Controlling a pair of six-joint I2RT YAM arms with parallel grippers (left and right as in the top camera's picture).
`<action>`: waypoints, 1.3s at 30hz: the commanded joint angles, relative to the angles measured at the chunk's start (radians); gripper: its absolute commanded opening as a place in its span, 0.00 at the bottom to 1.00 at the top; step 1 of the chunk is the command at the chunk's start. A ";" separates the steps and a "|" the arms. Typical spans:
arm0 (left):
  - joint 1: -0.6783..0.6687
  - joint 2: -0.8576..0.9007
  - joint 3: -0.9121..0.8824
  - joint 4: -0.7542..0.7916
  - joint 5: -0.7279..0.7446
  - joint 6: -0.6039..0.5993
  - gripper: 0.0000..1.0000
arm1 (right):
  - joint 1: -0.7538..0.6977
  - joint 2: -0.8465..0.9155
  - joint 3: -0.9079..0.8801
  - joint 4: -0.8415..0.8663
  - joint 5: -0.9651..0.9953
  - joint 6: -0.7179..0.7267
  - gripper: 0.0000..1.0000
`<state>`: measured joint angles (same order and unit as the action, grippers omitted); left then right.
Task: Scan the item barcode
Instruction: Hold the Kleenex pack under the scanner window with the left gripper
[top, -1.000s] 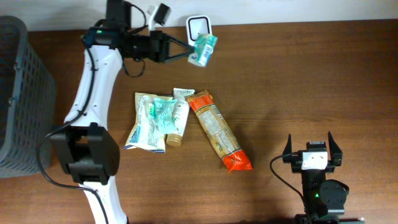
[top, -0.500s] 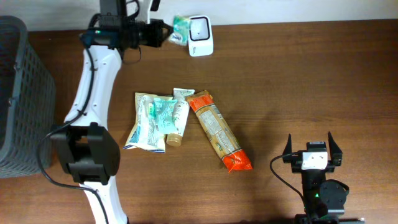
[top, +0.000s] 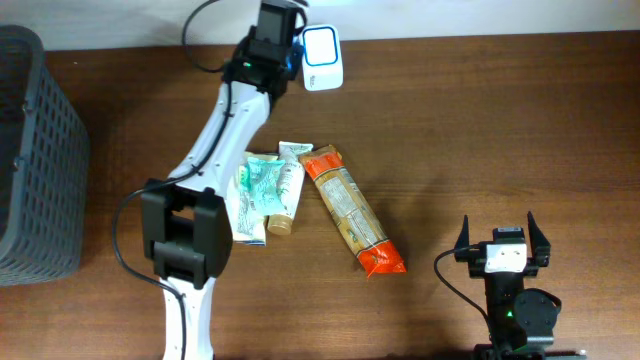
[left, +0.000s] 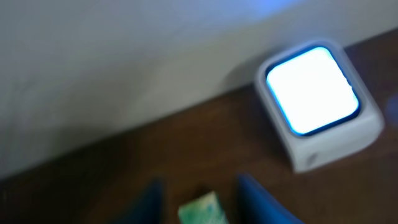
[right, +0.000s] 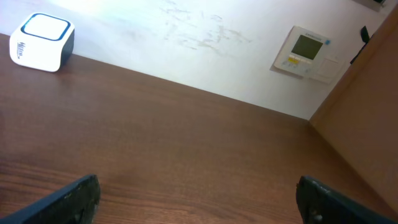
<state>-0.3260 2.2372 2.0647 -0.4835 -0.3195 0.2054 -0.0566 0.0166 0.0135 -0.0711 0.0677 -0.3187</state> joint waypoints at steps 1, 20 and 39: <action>0.044 -0.004 0.004 -0.083 0.002 -0.116 0.72 | -0.003 -0.004 -0.008 -0.002 0.016 -0.003 0.99; 0.251 0.254 0.004 -0.146 0.507 -0.550 0.70 | -0.003 -0.004 -0.008 -0.002 0.016 -0.003 0.99; 0.386 0.256 0.057 -0.261 0.858 -0.496 0.37 | -0.003 -0.004 -0.008 -0.002 0.016 -0.003 0.99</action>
<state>0.0887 2.4859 2.1059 -0.7452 0.5377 -0.3241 -0.0566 0.0166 0.0135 -0.0715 0.0677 -0.3180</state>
